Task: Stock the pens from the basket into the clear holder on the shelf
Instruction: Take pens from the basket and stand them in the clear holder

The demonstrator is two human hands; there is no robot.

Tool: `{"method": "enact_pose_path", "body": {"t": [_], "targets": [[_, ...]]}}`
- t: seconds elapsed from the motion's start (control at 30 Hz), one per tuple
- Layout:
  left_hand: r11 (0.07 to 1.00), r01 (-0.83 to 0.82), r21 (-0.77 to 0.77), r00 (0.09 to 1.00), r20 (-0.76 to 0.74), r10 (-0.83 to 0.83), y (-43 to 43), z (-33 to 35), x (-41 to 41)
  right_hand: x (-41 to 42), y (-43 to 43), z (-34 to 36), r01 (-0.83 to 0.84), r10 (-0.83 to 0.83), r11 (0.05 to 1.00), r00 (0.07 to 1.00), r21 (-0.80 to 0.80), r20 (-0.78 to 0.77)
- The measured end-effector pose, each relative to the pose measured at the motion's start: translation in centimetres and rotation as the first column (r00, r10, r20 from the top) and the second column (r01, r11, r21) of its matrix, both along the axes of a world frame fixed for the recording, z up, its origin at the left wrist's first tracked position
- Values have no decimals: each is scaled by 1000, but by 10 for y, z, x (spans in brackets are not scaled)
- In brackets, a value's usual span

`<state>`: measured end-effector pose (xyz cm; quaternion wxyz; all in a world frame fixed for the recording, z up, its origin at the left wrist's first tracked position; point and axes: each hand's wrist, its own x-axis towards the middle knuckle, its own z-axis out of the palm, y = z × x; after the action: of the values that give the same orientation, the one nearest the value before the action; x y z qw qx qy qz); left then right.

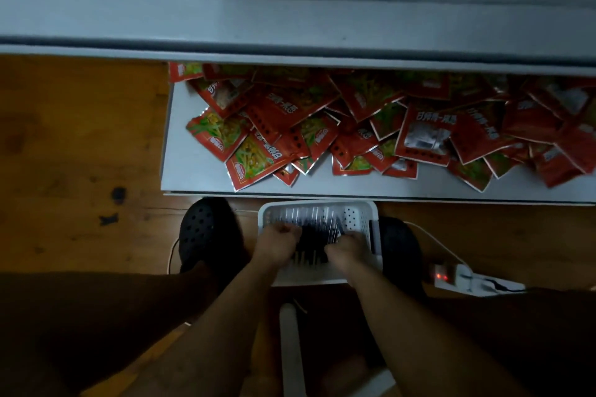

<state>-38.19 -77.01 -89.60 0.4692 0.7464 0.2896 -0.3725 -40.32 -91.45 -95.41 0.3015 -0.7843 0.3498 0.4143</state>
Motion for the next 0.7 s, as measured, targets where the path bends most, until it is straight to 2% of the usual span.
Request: {"method": "enact_pose_path", "body": {"t": [0.13,0.27,0.43,0.53,0.7], "targets": [[1000,10,-18,995,104,-8,1,26,3,-3,-1,26,67,-78,995,984,74,158],[999,-1,-36,984,179,7,0,59,-3,-6,0,74,74,-111,983,969,170,219],[996,15,-84,963,269,9,3,114,-13,-22,-2,131,208,-303,938,882,278,361],[996,46,-79,936,351,-15,6,148,-17,-29,-3,162,237,-377,899,846,369,376],[993,118,-25,854,512,-89,11,207,-11,-18,5,214,140,-398,865,777,483,488]]}}
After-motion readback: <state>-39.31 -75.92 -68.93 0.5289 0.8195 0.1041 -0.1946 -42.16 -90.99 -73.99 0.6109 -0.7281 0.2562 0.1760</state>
